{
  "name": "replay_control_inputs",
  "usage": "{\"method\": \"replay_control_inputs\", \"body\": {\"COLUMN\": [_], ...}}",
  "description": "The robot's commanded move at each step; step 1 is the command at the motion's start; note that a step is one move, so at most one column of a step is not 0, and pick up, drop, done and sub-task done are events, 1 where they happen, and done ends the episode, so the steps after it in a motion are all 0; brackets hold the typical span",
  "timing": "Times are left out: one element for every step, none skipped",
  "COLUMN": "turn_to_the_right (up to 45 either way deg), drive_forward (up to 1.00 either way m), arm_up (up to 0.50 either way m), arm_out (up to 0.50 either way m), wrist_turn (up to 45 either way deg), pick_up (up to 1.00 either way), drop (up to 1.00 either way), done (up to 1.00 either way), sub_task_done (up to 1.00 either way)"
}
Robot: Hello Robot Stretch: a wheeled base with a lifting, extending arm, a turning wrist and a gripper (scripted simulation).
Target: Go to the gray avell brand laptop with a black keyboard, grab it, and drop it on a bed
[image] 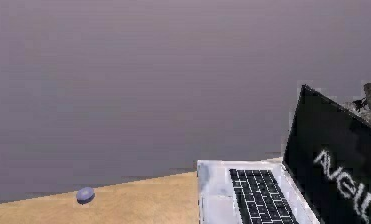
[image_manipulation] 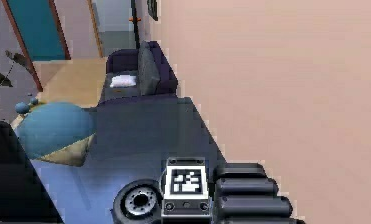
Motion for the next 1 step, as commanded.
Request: {"method": "replay_control_inputs", "body": {"turn_to_the_right": [-45.0], "drive_forward": [0.0], "arm_up": [0.0], "arm_out": [0.0], "wrist_turn": [0.0], "pick_up": [0.0], "drop": [0.0], "done": [0.0], "sub_task_done": [0.0]}}
